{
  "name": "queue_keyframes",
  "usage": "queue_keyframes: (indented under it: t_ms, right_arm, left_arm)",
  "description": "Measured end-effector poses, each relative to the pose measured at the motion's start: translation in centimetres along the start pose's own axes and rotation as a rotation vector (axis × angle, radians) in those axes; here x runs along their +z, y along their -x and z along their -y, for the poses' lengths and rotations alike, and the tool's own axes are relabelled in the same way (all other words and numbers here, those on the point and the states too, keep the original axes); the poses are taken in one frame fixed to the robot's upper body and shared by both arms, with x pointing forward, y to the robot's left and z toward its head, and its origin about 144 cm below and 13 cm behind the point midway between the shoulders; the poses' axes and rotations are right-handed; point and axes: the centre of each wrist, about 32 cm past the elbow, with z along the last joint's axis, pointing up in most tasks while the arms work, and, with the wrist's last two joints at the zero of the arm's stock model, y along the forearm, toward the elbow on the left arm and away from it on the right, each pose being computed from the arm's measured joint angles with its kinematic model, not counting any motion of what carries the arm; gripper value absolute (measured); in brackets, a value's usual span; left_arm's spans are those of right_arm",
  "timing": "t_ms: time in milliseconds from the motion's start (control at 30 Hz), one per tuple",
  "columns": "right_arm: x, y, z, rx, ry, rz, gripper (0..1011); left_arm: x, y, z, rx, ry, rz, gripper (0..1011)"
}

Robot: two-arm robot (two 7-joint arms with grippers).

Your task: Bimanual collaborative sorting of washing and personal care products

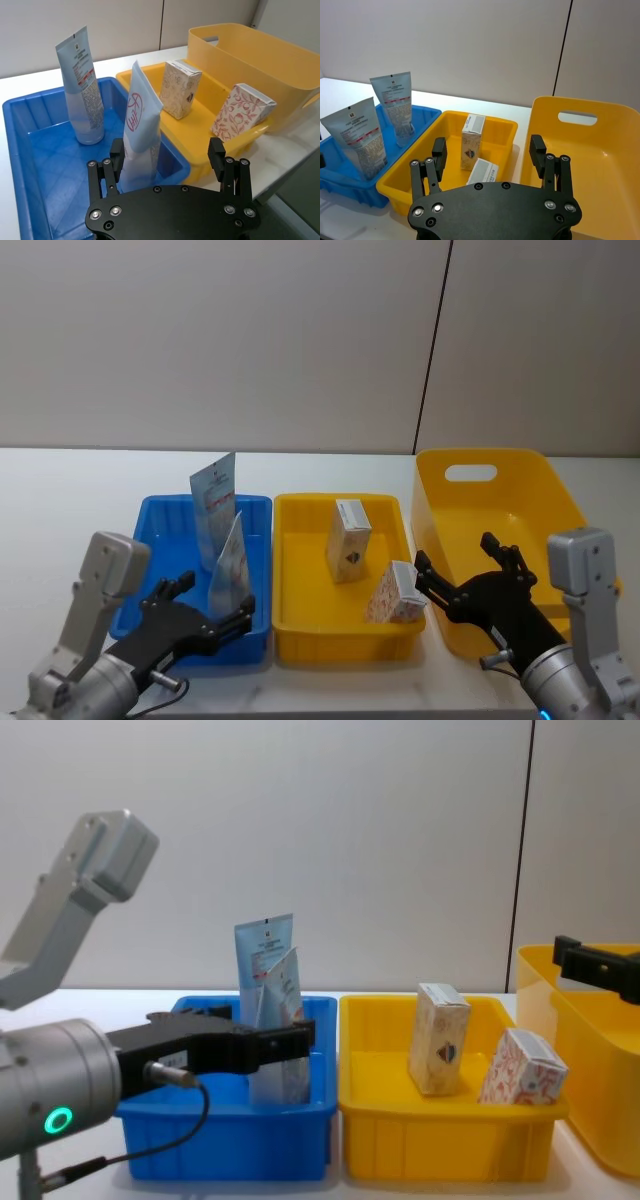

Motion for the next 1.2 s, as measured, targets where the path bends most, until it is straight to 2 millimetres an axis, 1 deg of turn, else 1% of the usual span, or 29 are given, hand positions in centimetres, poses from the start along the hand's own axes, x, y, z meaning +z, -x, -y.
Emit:
queue_keyframes:
  t_ms: [67, 133, 567, 900, 1033, 1167, 1200]
  right_arm:
    - [0.0, 0.0, 0.0, 0.0, 0.0, 0.0, 1003]
    - [0.0, 0.0, 0.0, 0.0, 0.0, 0.0, 1003]
    - [0.0, 0.0, 0.0, 0.0, 0.0, 0.0, 1003]
    - [0.0, 0.0, 0.0, 0.0, 0.0, 0.0, 1003]
    - [0.0, 0.0, 0.0, 0.0, 0.0, 0.0, 1003]
    - [0.0, 0.0, 0.0, 0.0, 0.0, 0.0, 1003]
    - [0.0, 0.0, 0.0, 0.0, 0.0, 0.0, 1003]
  left_arm:
    - [0.0, -0.3, 0.8, -0.003, -0.008, -0.003, 1001]
    - [0.0, -0.4, 1.0, -0.003, -0.01, -0.003, 1001]
    - [-0.2, -1.7, 4.8, -0.022, -0.037, -0.007, 1001]
    - [-0.1, -2.2, 6.6, -0.023, -0.056, -0.001, 996]
    - [-0.1, -2.3, 7.0, -0.023, -0.061, -0.001, 925]
    - [-0.1, -2.3, 7.4, -0.024, -0.064, 0.0, 809]
    - [-0.1, -2.3, 7.4, -0.024, -0.065, 0.0, 809]
